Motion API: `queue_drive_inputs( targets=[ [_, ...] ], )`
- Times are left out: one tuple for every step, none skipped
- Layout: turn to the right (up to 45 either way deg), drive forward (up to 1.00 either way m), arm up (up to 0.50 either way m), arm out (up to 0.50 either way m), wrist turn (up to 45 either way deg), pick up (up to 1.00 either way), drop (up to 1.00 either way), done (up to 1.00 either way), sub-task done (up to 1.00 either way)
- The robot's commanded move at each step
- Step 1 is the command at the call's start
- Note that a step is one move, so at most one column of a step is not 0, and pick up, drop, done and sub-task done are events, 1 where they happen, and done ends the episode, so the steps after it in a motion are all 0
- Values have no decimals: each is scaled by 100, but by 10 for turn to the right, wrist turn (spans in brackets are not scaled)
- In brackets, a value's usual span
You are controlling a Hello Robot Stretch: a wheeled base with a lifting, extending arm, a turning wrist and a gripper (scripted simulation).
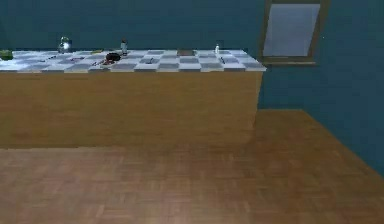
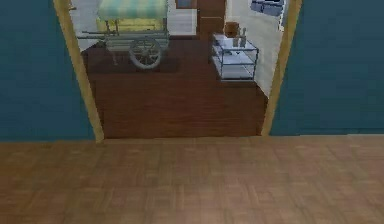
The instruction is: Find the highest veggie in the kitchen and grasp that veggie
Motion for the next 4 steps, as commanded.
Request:
queue_drive_inputs(
  targets=[
    [-150, 0, 0, 0, 0, 0, 0, 0, 0],
    [0, 100, 0, 0, 0, 0, 0, 0, 0],
    [-60, 0, 0, 0, 0, 0, 0, 0, 0],
    [0, 40, 0, 0, 0, 0, 0, 0, 0]
  ],
)
